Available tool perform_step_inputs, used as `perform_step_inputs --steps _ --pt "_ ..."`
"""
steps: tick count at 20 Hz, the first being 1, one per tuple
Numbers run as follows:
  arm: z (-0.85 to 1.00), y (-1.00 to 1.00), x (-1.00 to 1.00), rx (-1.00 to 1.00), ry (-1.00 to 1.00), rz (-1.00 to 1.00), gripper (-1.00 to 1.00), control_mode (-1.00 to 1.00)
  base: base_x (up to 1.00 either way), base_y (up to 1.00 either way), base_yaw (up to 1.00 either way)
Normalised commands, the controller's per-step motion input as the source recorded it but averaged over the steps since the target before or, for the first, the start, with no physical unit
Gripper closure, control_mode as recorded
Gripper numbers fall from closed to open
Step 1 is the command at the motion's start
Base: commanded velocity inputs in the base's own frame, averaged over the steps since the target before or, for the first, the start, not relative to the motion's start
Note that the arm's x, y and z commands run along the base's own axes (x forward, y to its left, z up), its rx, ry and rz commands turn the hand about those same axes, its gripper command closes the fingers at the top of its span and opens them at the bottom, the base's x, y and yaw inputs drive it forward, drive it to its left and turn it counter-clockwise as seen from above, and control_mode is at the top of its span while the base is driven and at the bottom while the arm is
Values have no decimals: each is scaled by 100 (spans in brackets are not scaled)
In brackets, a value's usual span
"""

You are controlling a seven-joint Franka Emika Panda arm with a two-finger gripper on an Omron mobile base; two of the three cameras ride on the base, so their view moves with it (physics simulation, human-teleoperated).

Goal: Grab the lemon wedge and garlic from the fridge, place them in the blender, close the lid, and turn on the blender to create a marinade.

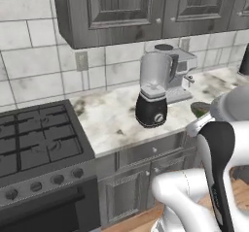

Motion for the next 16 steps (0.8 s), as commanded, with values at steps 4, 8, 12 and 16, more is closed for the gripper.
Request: perform_step_inputs --steps 4,8,12,16 --pt "0 0 0 0 0 0 100 100 56 -48 35" --pt "0 0 0 0 0 0 100 100 26 -64 35" --pt "0 0 0 0 0 0 100 100 20 -57 35" --pt "0 0 0 0 0 0 100 100 36 -23 32"
